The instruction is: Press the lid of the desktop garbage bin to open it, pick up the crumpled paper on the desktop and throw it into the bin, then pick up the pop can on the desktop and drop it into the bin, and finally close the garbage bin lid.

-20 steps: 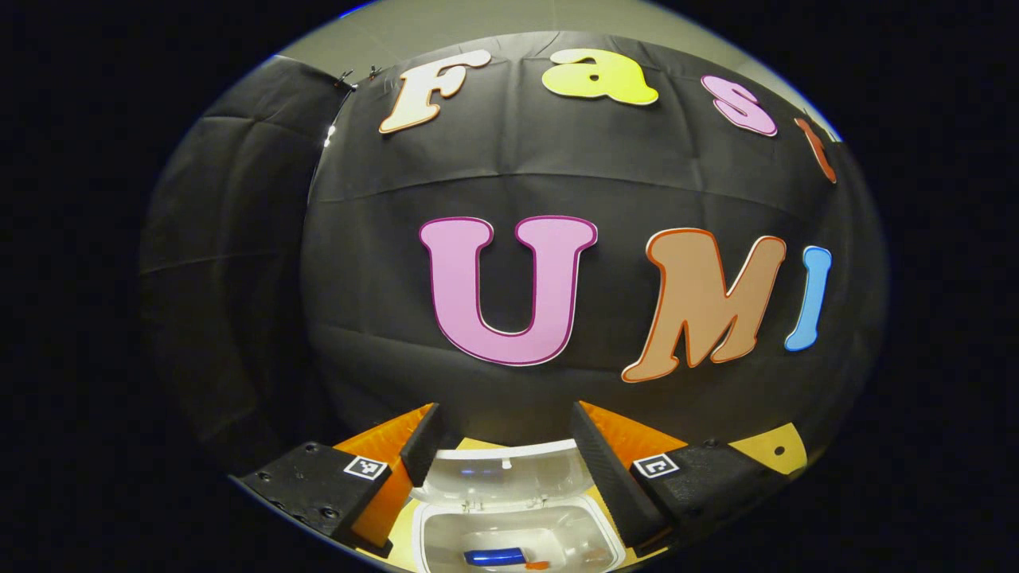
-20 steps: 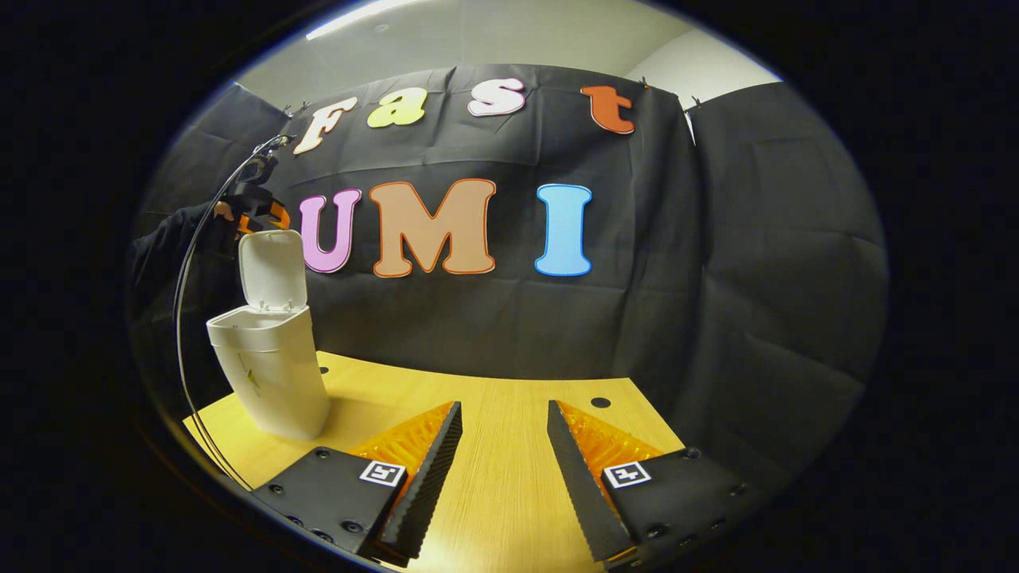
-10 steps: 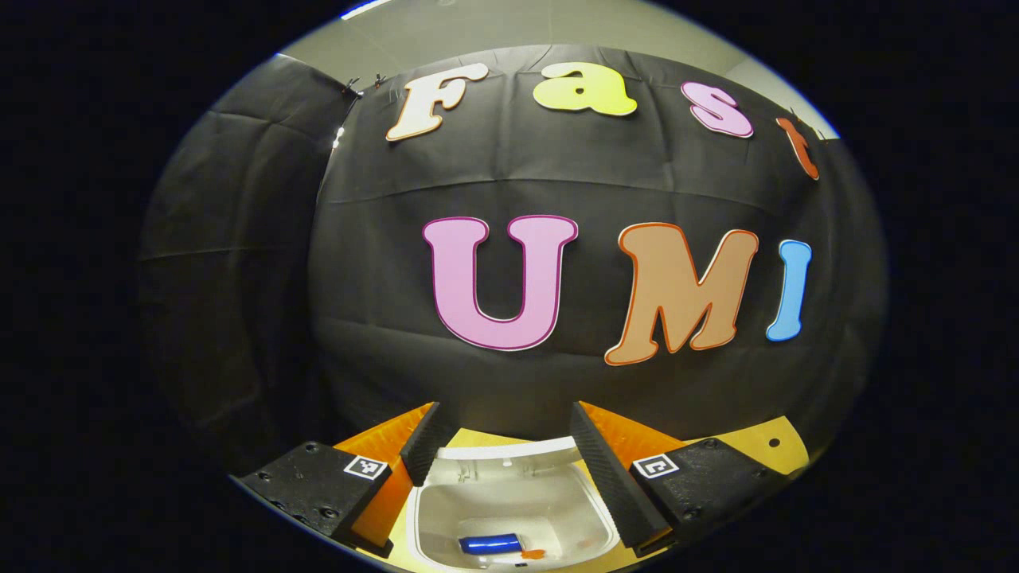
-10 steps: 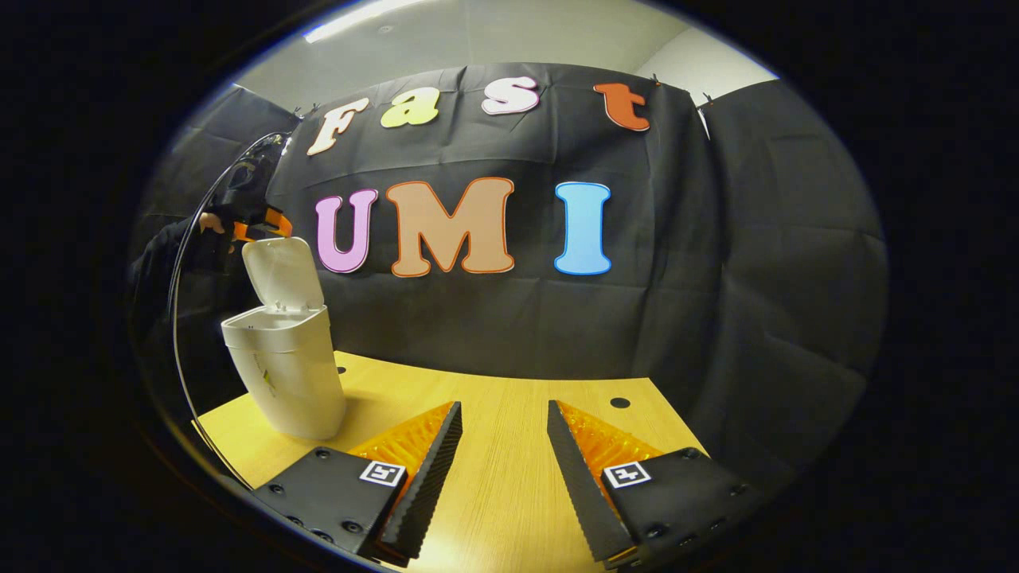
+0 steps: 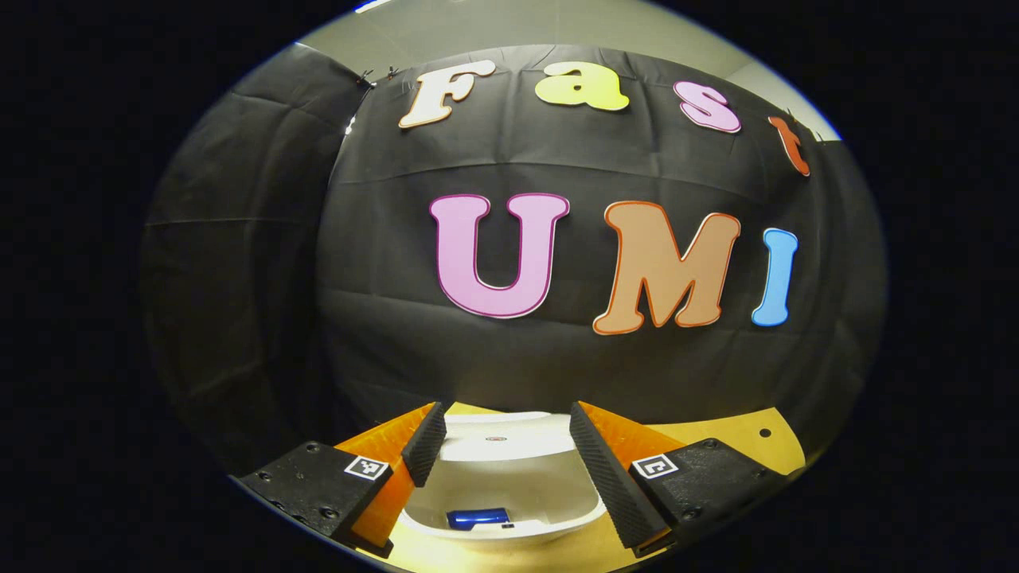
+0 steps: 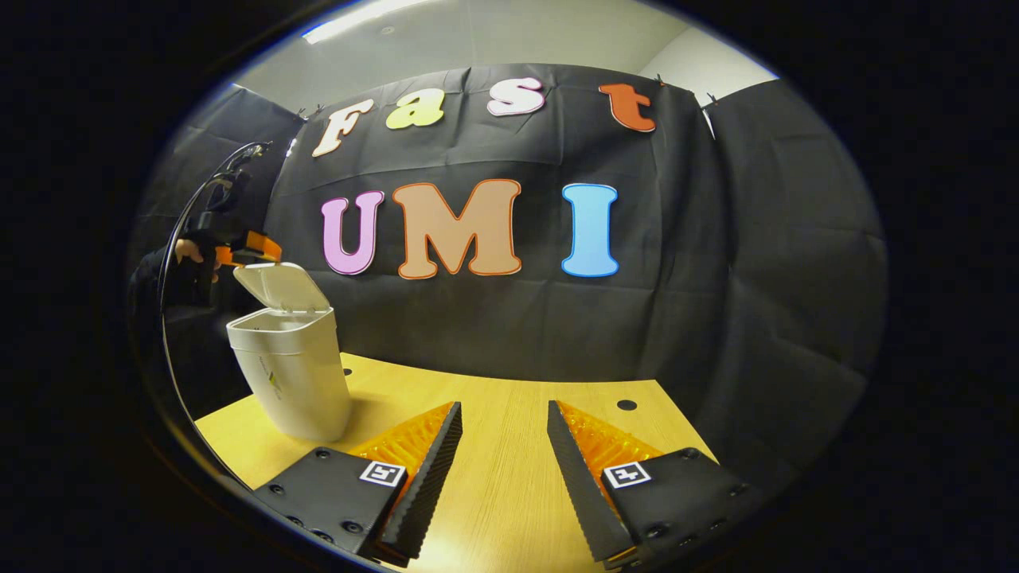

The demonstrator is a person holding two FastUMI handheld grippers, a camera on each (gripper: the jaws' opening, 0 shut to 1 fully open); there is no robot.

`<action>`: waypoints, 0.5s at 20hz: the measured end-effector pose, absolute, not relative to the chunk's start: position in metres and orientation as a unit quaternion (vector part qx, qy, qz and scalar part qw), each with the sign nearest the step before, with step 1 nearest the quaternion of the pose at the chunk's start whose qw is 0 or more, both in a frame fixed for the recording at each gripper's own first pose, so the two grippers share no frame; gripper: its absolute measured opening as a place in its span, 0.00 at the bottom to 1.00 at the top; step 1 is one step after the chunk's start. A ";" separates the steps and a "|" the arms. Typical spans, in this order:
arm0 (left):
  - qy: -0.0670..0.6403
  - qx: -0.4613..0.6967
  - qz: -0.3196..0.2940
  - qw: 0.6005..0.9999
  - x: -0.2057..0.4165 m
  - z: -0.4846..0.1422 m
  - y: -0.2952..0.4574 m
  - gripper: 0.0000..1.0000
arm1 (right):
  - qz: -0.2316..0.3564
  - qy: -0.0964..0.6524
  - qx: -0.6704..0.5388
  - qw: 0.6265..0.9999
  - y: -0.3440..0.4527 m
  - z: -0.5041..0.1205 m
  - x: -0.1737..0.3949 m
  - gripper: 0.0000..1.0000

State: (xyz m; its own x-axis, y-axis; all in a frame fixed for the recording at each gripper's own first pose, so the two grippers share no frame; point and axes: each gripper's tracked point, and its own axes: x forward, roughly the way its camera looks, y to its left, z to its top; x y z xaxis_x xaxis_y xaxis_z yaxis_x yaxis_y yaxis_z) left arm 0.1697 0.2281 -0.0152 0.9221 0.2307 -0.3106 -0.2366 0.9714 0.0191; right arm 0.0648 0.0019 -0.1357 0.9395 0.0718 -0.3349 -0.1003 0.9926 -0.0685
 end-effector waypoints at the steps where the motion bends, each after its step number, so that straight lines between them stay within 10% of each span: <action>1: 0.163 -0.004 0.120 0.979 0.164 -0.022 0.228 0.94 | 0.046 0.169 -0.043 0.984 0.004 -0.136 0.064 0.80; 10: 0.223 -0.012 0.113 0.968 0.136 -0.085 0.217 0.93 | 0.067 0.183 -0.048 0.980 0.018 -0.145 0.063 0.75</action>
